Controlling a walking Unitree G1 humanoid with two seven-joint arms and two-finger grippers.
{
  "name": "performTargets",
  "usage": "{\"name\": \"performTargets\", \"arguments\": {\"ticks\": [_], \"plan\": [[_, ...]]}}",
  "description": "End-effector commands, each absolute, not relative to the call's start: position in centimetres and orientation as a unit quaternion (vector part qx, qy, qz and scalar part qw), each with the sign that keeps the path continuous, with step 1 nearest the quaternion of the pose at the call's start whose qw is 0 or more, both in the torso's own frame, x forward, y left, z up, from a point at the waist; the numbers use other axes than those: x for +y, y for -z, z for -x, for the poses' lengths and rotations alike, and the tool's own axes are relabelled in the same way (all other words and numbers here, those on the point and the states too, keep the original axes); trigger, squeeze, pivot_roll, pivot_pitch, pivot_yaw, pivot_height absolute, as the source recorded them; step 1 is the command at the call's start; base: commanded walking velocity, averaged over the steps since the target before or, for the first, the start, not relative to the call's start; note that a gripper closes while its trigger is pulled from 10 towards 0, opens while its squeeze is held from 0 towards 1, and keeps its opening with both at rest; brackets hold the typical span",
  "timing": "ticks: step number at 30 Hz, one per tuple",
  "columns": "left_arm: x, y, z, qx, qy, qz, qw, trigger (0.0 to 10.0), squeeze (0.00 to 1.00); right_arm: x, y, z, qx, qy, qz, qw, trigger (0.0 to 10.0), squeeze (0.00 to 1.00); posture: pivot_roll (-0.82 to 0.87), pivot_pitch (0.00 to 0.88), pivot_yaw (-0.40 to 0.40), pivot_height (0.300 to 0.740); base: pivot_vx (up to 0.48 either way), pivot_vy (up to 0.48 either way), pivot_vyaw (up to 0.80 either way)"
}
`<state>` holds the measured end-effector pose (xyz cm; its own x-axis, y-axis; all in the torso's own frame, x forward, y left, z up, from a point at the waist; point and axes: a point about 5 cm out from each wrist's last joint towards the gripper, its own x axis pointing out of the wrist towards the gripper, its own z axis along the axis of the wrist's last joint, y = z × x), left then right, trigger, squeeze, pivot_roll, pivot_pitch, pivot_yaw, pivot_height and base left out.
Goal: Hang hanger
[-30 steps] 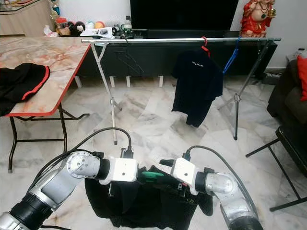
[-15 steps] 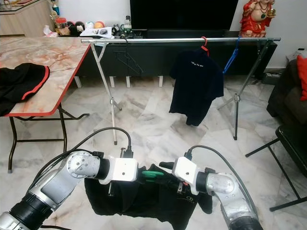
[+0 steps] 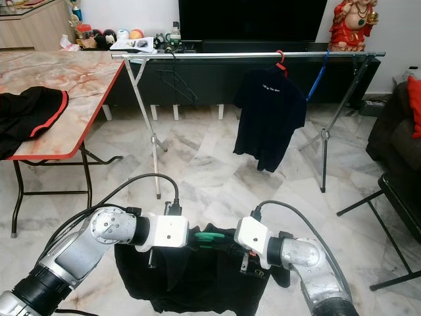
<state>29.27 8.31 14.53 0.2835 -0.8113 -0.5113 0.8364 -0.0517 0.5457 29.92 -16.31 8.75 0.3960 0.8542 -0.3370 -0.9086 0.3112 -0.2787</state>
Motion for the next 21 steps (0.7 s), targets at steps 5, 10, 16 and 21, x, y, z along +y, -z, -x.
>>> {"name": "performTargets", "arguments": {"ticks": [5,10,16,21], "plan": [[7.7,-15.1,-28.6,-0.011,0.62,-0.407,0.671,10.0,0.0,-16.7,-8.9,-30.1,0.058,-0.531,0.205,0.82,0.0,0.0,0.09,0.044,0.006,0.74,0.0,0.0,0.0],[7.6,-15.1,-28.4,-0.016,0.628,-0.406,0.664,10.0,0.0,-16.7,-8.9,-30.1,0.057,-0.531,0.192,0.824,0.0,0.0,0.09,0.047,0.006,0.74,0.0,0.0,0.0],[7.6,-15.0,-27.5,-0.021,0.658,-0.394,0.642,10.0,0.0,-16.9,-8.8,-29.9,0.059,-0.531,0.187,0.825,0.0,0.0,0.09,0.05,0.005,0.74,0.0,0.0,0.0],[7.9,-15.0,-26.9,-0.006,0.691,-0.371,0.62,10.0,0.0,-17.0,-8.8,-29.9,0.06,-0.531,0.185,0.825,0.0,0.0,0.09,0.057,0.005,0.74,0.0,0.0,0.0]]}}
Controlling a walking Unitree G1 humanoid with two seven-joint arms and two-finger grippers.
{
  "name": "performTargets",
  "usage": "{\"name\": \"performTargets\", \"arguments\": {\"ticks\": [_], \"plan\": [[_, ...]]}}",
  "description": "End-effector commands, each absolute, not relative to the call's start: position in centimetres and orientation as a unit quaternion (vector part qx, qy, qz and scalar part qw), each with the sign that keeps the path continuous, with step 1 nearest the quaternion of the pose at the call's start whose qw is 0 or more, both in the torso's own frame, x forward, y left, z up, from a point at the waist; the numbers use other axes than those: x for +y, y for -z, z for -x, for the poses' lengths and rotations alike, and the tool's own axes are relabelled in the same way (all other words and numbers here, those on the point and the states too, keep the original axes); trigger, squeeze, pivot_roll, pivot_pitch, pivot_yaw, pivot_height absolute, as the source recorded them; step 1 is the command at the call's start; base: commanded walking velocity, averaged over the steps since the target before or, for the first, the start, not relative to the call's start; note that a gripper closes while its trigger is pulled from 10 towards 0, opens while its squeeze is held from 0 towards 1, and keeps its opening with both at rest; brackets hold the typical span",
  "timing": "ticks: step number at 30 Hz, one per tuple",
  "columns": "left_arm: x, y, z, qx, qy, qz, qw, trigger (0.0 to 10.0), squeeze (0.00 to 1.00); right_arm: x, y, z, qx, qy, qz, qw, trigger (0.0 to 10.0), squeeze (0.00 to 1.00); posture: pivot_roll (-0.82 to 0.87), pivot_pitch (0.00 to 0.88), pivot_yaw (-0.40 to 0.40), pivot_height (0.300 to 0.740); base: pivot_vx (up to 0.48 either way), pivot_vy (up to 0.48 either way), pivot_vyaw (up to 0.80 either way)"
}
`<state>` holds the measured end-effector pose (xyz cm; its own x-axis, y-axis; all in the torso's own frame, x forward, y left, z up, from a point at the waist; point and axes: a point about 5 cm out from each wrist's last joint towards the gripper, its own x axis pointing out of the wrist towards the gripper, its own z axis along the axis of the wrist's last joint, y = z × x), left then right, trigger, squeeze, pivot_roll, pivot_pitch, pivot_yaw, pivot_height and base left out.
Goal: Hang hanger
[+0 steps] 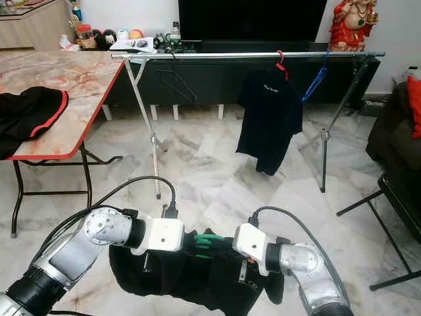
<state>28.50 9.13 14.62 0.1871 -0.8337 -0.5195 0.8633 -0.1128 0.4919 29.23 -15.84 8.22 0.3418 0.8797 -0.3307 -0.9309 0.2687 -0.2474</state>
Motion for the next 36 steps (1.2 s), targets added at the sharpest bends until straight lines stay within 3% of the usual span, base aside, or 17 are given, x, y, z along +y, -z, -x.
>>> {"name": "performTargets", "arguments": {"ticks": [1,2,14,20,27,28,29,30,36], "plan": [[8.0,-15.1,-26.9,-0.004,0.692,-0.367,0.622,10.0,0.75,-17.0,-8.8,-29.9,0.059,-0.531,0.185,0.825,0.0,0.0,0.09,0.057,0.005,0.74,0.0,0.0,0.0],[8.1,-15.1,-26.9,0.004,0.695,-0.358,0.623,10.0,1.0,-17.0,-8.8,-29.9,0.059,-0.53,0.185,0.825,0.0,0.0,0.09,0.057,0.005,0.74,0.0,0.0,0.0],[9.5,-15.3,-27.1,0.025,0.687,-0.337,0.643,10.0,1.0,-17.1,-8.8,-29.9,0.062,-0.534,0.18,0.824,0.0,0.0,0.09,0.064,-0.001,0.74,0.0,0.0,0.0],[10.8,-14.8,-27.8,0.04,0.649,-0.391,0.652,10.0,1.0,-17.1,-8.7,-29.8,0.065,-0.535,0.178,0.823,0.0,0.0,0.09,0.064,-0.001,0.74,0.0,0.0,0.0],[11.4,-14.8,-29.1,0.028,0.584,-0.419,0.694,10.0,1.0,-17.1,-8.5,-29.8,0.068,-0.533,0.177,0.825,0.0,0.0,0.1,0.065,0.001,0.74,0.0,0.0,0.0],[11.4,-14.9,-29.3,0.02,0.567,-0.421,0.708,10.0,0.77,-17.2,-8.5,-29.8,0.069,-0.531,0.176,0.826,0.0,0.0,0.09,0.064,0.0,0.74,0.0,0.0,0.0],[11.4,-14.9,-29.3,0.02,0.567,-0.421,0.708,10.0,0.77,-17.2,-8.5,-29.8,0.069,-0.531,0.176,0.826,0.0,0.0,0.09,0.064,0.0,0.74,0.0,0.0,0.0],[11.5,-14.9,-29.4,0.015,0.552,-0.422,0.719,10.0,0.0,-17.2,-8.4,-29.8,0.071,-0.528,0.174,0.828,0.0,0.0,0.1,0.064,-0.001,0.74,0.0,0.0,0.0],[12.3,-14.5,-29.8,0.016,0.515,-0.43,0.741,10.0,0.0,-17.6,-8.2,-29.9,0.074,-0.511,0.174,0.838,0.0,0.0,0.1,0.061,0.0,0.74,0.0,0.0,0.0]]}}
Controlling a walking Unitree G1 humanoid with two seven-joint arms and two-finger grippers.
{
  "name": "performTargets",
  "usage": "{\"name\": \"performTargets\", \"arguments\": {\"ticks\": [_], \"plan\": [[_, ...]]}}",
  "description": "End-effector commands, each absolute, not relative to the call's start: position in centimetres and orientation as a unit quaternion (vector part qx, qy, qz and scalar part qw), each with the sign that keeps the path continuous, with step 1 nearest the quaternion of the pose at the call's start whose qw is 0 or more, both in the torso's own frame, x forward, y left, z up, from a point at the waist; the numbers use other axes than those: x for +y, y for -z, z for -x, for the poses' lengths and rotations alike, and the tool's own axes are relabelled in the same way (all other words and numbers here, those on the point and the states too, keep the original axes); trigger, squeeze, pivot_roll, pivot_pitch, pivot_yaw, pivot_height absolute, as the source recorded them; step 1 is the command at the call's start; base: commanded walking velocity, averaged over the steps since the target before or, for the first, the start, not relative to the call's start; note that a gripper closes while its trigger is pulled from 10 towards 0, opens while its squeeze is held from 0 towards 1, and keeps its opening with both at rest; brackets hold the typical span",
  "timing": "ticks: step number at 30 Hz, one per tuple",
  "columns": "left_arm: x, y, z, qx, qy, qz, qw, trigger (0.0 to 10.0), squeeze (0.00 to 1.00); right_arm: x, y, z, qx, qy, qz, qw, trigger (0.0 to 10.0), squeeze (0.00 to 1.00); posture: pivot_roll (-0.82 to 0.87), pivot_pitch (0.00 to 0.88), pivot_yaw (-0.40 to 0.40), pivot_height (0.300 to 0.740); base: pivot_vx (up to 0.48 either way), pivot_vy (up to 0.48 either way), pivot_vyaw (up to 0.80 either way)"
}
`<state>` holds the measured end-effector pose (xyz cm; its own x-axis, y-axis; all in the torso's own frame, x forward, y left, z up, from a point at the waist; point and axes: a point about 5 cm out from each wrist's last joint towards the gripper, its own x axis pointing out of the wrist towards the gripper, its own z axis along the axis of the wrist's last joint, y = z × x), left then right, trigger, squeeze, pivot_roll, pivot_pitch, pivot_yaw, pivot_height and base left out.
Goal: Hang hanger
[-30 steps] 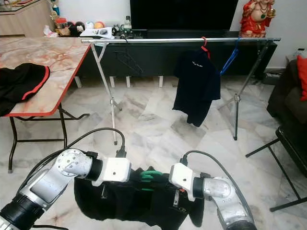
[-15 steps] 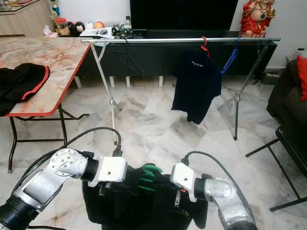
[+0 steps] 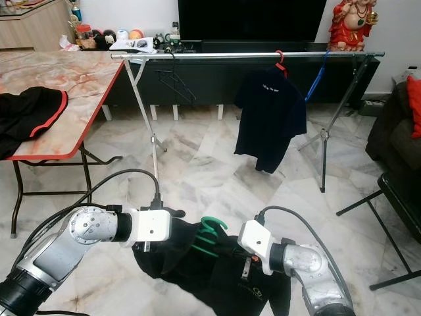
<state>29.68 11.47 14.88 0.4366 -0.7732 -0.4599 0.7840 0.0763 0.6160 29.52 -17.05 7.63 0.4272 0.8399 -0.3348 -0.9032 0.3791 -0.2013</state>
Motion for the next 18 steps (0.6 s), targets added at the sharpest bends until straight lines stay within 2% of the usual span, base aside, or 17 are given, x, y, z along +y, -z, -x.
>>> {"name": "performTargets", "arguments": {"ticks": [1,5,7,9,14,16,18], "plan": [[12.3,-14.5,-29.8,0.016,0.515,-0.43,0.741,10.0,0.0,-17.6,-8.2,-29.9,0.074,-0.511,0.174,0.838,0.0,0.0,0.1,0.061,0.0,0.74,0.0,0.0,0.0],[12.6,-14.3,-30.3,0.024,0.466,-0.409,0.784,10.0,0.0,-17.8,-7.8,-30.1,0.08,-0.487,0.175,0.852,0.0,0.0,0.09,0.051,0.003,0.74,0.0,0.0,0.0],[12.6,-14.3,-30.3,0.025,0.456,-0.407,0.791,10.0,0.0,-17.8,-7.7,-30.2,0.082,-0.48,0.176,0.855,0.0,0.0,0.09,0.049,0.004,0.74,0.0,0.0,0.0],[11.9,-13.8,-30.3,0.032,0.428,-0.393,0.814,10.0,0.0,-17.9,-7.6,-30.6,0.083,-0.454,0.17,0.871,0.0,0.0,0.09,0.045,0.005,0.74,0.0,0.0,0.0],[10.5,-12.6,-29.7,0.042,0.415,-0.375,0.828,10.0,0.0,-17.6,-7.4,-30.9,0.083,-0.43,0.158,0.885,0.0,0.0,0.09,0.039,0.005,0.74,0.0,0.0,0.0],[9.4,-12.1,-29.6,0.043,0.386,-0.36,0.848,10.0,0.0,-17.2,-7.6,-31.4,0.071,-0.404,0.138,0.902,0.0,0.0,0.09,0.033,0.005,0.74,0.0,0.0,0.0],[9.2,-12.0,-29.9,0.045,0.367,-0.353,0.859,10.0,0.0,-16.9,-7.9,-31.6,0.062,-0.401,0.119,0.906,0.0,0.0,0.09,0.034,0.006,0.74,0.0,0.0,0.0]]}}
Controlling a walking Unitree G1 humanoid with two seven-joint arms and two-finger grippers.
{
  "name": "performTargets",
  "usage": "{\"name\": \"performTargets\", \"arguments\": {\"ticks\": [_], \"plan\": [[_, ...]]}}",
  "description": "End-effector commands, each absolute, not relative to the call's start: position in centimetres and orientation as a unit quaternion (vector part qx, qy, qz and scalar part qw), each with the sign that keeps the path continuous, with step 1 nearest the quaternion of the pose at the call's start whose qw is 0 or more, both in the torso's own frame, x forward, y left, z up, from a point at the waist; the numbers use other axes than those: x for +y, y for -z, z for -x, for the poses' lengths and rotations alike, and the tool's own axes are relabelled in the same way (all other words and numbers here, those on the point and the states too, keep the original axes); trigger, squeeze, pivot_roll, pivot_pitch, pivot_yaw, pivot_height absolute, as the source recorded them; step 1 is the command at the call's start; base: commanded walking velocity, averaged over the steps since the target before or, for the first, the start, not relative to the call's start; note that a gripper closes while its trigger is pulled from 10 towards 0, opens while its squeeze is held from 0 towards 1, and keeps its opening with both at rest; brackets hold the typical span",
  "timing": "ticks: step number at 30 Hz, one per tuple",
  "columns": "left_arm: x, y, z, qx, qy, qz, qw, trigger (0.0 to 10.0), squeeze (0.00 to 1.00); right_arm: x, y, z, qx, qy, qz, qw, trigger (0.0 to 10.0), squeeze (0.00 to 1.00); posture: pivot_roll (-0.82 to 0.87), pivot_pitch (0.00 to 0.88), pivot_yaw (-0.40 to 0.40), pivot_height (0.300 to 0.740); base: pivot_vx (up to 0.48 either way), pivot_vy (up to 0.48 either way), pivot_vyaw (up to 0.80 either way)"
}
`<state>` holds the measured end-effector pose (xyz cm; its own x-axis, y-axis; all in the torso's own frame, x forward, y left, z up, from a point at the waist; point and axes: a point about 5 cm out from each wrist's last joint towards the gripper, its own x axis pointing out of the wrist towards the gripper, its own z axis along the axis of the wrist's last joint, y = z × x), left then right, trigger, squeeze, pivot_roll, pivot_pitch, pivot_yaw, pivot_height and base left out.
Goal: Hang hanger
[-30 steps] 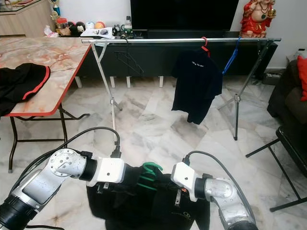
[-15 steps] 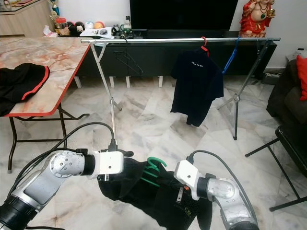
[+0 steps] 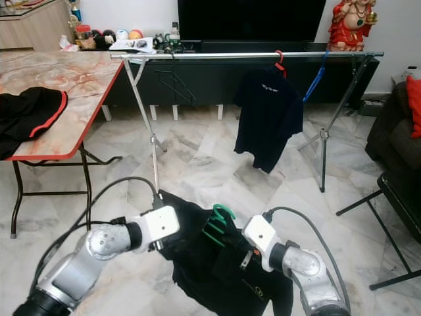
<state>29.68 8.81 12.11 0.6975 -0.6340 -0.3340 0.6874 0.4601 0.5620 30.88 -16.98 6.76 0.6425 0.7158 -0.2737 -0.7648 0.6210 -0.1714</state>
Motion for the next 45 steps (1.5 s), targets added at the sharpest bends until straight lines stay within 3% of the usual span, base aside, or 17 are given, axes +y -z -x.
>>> {"name": "performTargets", "arguments": {"ticks": [1,18,29,30,31,45], "plan": [[9.2,-12.0,-29.9,0.045,0.367,-0.353,0.859,10.0,0.0,-16.9,-7.9,-31.6,0.062,-0.401,0.119,0.906,0.0,0.0,0.09,0.034,0.006,0.74,0.0,0.0,0.0],[9.1,-13.2,-32.2,0.065,0.186,-0.287,0.938,10.0,0.0,-14.8,-8.5,-32.0,0.041,-0.427,0.102,0.898,0.0,0.0,0.1,0.051,-0.007,0.74,0.0,0.0,0.0],[9.6,-13.1,-32.3,0.088,0.16,-0.293,0.939,10.0,0.0,-14.9,-8.5,-32.1,0.044,-0.428,0.103,0.897,0.0,0.0,0.1,0.054,-0.01,0.74,0.0,0.0,0.0],[9.8,-12.7,-32.2,0.094,0.162,-0.297,0.936,3.0,0.0,-14.9,-8.5,-32.1,0.044,-0.428,0.103,0.897,0.0,0.0,0.1,0.054,-0.01,0.74,0.0,0.0,0.0],[9.8,-12.7,-32.1,0.094,0.163,-0.299,0.936,0.0,0.0,-14.9,-8.5,-32.1,0.044,-0.428,0.104,0.897,0.0,0.0,0.1,0.055,-0.01,0.74,0.0,0.0,0.0],[9.6,-12.8,-32.2,0.09,0.172,-0.3,0.934,0.0,0.0,-15.0,-8.4,-32.0,0.048,-0.432,0.107,0.894,0.0,0.0,0.1,0.054,-0.01,0.74,0.0,0.0,0.0]]}}
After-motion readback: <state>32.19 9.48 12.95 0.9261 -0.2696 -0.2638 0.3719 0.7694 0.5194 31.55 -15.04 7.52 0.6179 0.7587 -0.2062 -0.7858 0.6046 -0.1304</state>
